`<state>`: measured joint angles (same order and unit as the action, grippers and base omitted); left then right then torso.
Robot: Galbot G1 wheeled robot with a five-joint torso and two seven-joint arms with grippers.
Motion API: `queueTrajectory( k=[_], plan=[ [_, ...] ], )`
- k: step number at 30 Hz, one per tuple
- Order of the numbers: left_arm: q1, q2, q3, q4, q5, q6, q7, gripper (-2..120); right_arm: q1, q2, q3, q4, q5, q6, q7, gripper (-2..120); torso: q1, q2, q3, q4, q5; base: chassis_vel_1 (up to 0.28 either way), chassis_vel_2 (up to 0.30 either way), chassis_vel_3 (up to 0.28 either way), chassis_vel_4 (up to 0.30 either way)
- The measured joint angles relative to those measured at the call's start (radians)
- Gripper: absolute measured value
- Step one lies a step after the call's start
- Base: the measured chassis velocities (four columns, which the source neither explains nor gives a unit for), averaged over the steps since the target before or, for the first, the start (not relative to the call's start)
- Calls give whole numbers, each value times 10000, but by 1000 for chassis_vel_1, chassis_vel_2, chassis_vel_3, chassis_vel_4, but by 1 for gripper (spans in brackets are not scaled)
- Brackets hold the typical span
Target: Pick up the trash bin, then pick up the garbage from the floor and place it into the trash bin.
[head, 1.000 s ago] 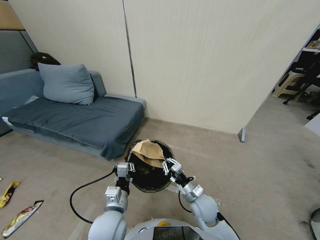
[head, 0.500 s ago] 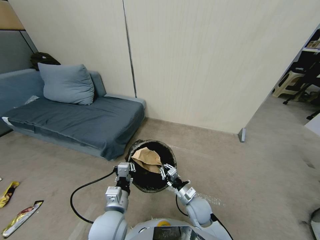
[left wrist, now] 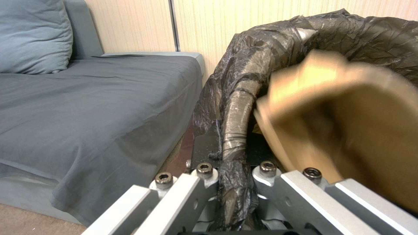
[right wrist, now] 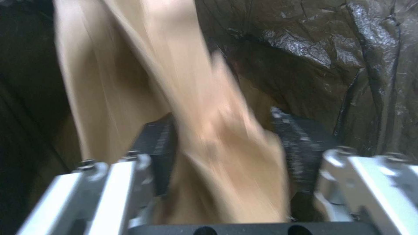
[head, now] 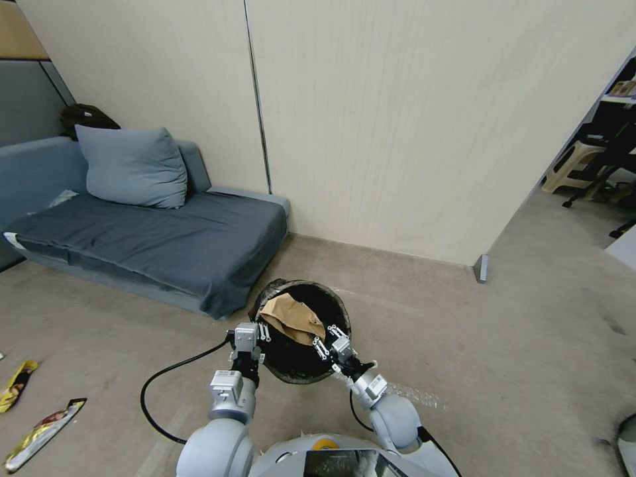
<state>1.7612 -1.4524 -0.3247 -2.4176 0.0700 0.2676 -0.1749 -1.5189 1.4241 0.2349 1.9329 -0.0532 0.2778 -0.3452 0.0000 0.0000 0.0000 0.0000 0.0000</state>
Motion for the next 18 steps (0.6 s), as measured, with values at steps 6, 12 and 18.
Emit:
queueTrajectory(
  k=[6,12,18],
  plan=[
    [5,15,5,0,1,-4,0,1,-37,-52,3,86,-7,2,6,84,0,0,0,1,0,0,0,0,0],
    [9,29,2,-13,2,-6,3,1,-189,-180,44,268,-14,3,1,100,0,0,0,0,1,0,0,0,0],
    [14,31,12,-34,2,-6,5,1,-313,-269,137,498,-21,8,-25,100,0,0,0,0,1,0,0,0,0]
  ],
)
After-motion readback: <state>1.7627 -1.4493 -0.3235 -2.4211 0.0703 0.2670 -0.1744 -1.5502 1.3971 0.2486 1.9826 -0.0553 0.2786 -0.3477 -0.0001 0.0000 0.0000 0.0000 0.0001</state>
